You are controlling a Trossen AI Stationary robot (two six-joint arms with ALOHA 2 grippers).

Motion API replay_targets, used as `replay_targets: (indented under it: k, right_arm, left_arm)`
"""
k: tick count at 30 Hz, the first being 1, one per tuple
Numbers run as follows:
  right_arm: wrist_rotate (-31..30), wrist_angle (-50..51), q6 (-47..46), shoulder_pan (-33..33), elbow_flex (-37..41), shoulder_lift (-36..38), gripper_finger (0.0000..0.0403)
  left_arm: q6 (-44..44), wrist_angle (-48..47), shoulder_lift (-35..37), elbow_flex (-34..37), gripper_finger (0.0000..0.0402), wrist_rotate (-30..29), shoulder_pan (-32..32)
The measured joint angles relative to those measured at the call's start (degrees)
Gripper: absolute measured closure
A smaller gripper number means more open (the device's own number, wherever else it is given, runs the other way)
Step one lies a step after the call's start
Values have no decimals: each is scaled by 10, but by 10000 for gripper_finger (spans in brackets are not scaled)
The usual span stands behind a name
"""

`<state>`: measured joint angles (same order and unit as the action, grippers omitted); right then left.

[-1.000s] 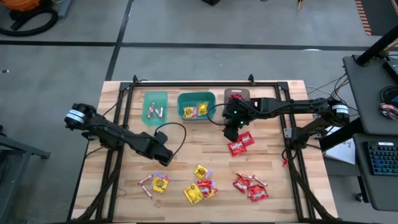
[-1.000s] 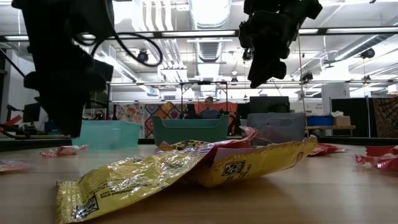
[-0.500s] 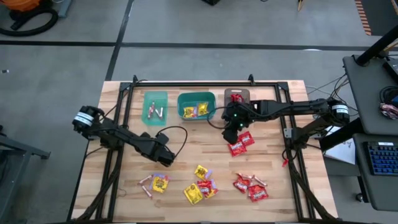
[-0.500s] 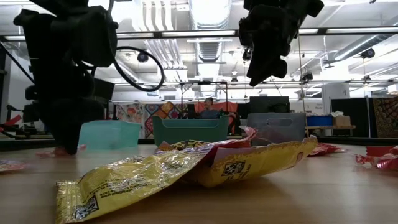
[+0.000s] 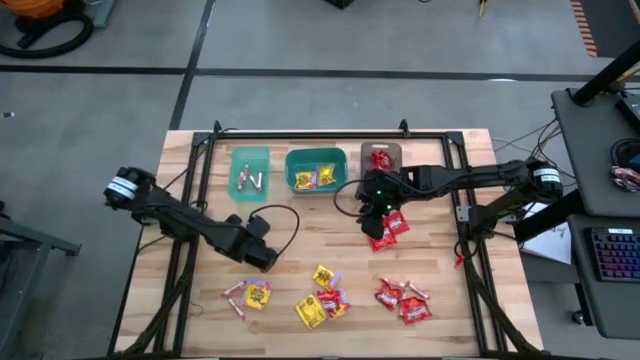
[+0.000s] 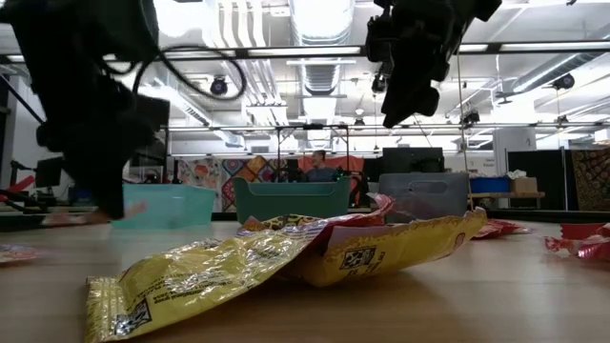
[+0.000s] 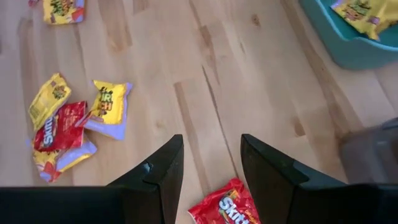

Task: Sort candy
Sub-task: Put the white candy into the blue bin

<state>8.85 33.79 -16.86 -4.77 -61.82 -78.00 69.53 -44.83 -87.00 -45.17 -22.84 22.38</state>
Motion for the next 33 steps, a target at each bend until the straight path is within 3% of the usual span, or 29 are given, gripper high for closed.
replay_targets:
  k: [8,15,20,28,33]
  right_arm:
    - [0,-35,17,26,0,0,252]
    - [-4,-123,40,43,13,0,252]
    - [-5,-170,45,43,28,0,252]
    - [-29,-178,39,43,35,0,252]
    - [-39,-184,39,43,35,0,252]
  left_arm:
    - [-62,19,129,0,398,-86,0]
    - [-155,23,217,0,399,-131,-78]
    - [-260,24,235,0,399,-117,-200]
    - [-445,40,235,0,399,-20,-468]
    - [-502,94,207,2,400,42,-588]
